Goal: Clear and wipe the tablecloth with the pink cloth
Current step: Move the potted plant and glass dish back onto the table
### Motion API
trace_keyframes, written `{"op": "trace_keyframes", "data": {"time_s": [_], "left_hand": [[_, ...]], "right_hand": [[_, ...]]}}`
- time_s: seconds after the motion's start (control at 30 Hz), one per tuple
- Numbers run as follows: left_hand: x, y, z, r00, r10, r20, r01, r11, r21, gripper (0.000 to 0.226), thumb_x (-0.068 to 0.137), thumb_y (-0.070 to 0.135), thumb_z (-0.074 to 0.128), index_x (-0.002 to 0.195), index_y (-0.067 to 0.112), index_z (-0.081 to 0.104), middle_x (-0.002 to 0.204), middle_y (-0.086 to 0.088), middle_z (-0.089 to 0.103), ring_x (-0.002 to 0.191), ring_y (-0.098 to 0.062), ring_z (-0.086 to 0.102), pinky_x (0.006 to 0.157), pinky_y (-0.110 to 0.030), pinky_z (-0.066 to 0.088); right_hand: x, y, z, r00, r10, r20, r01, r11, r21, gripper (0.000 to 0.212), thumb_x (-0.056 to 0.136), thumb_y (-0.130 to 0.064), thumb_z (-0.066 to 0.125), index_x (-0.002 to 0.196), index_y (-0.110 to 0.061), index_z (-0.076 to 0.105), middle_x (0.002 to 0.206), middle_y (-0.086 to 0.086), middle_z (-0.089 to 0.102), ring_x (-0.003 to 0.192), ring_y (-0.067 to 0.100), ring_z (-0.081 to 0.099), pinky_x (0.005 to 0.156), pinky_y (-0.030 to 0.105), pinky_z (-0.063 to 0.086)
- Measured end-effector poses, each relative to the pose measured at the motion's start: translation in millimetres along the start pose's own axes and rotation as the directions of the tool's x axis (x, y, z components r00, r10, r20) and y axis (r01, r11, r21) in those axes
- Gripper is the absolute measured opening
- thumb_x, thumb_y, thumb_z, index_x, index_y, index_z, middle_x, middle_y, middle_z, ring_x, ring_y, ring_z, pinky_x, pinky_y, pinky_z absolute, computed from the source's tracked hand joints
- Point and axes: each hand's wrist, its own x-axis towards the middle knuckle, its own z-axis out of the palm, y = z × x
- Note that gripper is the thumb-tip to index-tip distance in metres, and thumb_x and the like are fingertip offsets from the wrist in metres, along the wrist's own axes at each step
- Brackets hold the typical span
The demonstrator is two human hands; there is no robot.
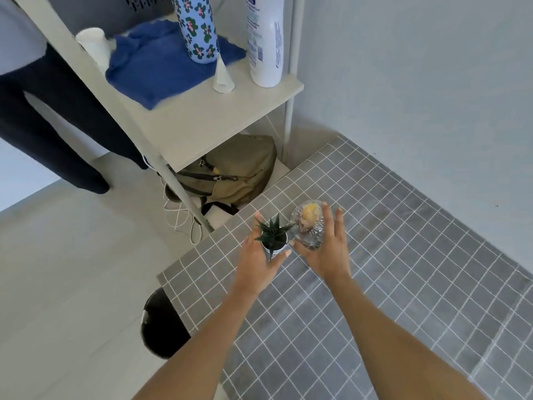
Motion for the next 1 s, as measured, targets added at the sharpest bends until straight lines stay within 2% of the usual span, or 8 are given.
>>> {"op": "trace_keyframes", "data": {"time_s": [0.1,0.13,0.2,0.37,0.5,0.6,0.8,1.0], "left_hand": [[-2.5,1.6,6.1,0.996,-0.002,-0.095,-0.002,0.999,-0.034,0.05,0.08,0.038,0.073,0.121,0.03,0.046,0.117,0.015,0.053,0.112,0.011,0.044,0.096,-0.006,0.038],[-3.3,1.7,7.5,0.993,0.004,-0.114,-0.008,0.999,-0.035,0.047,0.08,0.034,0.074,0.119,0.029,0.048,0.115,0.014,0.055,0.109,0.014,0.043,0.092,0.001,0.034],[-4.0,1.1,9.2,0.991,-0.002,-0.133,-0.003,0.999,-0.04,0.039,0.08,0.031,0.075,0.113,0.023,0.057,0.11,0.007,0.065,0.103,0.012,0.048,0.085,0.005,0.035],[-1.2,4.8,10.0,0.993,-0.009,-0.12,0.001,0.998,-0.065,0.04,0.081,0.032,0.074,0.112,0.01,0.061,0.109,0.003,0.068,0.101,-0.005,0.063,0.084,-0.007,0.046],[-0.1,11.6,5.1,0.993,-0.005,-0.115,0.0,0.999,-0.044,0.044,0.079,0.034,0.076,0.113,0.012,0.06,0.103,0.006,0.069,0.094,0.001,0.06,0.081,-0.002,0.042],[0.3,14.0,-0.5,0.996,0.006,-0.093,-0.009,1.0,-0.025,0.05,0.078,0.036,0.076,0.118,0.011,0.058,0.105,0.006,0.068,0.096,0.001,0.06,0.083,-0.004,0.043],[-5.9,19.4,-6.8,0.999,0.029,-0.041,-0.027,0.998,0.057,0.059,0.079,0.039,0.076,0.127,0.013,0.055,0.114,0.003,0.067,0.108,-0.009,0.061,0.093,-0.027,0.05],[-7.7,41.0,2.0,0.994,0.042,0.102,-0.054,0.991,0.119,0.068,0.08,0.04,0.073,0.136,0.012,0.047,0.123,-0.003,0.062,0.114,-0.019,0.057,0.093,-0.034,0.052]], "right_hand": [[4.0,4.4,10.0,0.997,-0.035,-0.075,0.038,0.999,0.032,0.108,0.066,-0.062,0.075,0.149,-0.031,0.014,0.157,0.015,0.019,0.146,0.034,0.013,0.11,0.06,0.032],[5.3,5.3,12.1,0.995,-0.036,-0.089,0.039,0.998,0.04,0.107,0.066,-0.063,0.074,0.149,-0.029,0.016,0.155,0.016,0.023,0.146,0.033,0.014,0.11,0.059,0.031],[8.6,5.9,15.2,0.994,-0.041,-0.103,0.046,0.998,0.046,0.105,0.067,-0.063,0.073,0.149,-0.027,0.018,0.153,0.016,0.027,0.145,0.033,0.018,0.11,0.059,0.032],[14.7,6.0,17.8,0.989,-0.07,-0.133,0.077,0.996,0.051,0.103,0.067,-0.048,0.082,0.147,-0.024,0.021,0.146,0.019,0.034,0.137,0.037,0.03,0.102,0.061,0.038],[14.2,5.4,16.3,0.986,-0.082,-0.144,0.09,0.995,0.051,0.104,0.066,-0.044,0.084,0.147,-0.019,0.024,0.142,0.02,0.038,0.133,0.039,0.034,0.101,0.061,0.039],[8.9,5.5,14.4,0.977,-0.103,-0.184,0.108,0.994,0.022,0.102,0.065,-0.042,0.085,0.145,-0.009,0.031,0.137,0.023,0.043,0.128,0.041,0.04,0.102,0.06,0.037],[-20.4,13.9,5.5,0.966,-0.044,-0.253,0.044,0.999,-0.007,0.099,0.065,-0.046,0.084,0.142,-0.01,0.034,0.13,0.024,0.046,0.121,0.041,0.045,0.103,0.056,0.036],[-67.4,31.4,-15.9,0.93,0.107,-0.352,-0.113,0.994,0.005,0.1,0.06,-0.038,0.089,0.141,-0.005,0.04,0.123,0.024,0.048,0.113,0.042,0.046,0.101,0.053,0.037]]}}
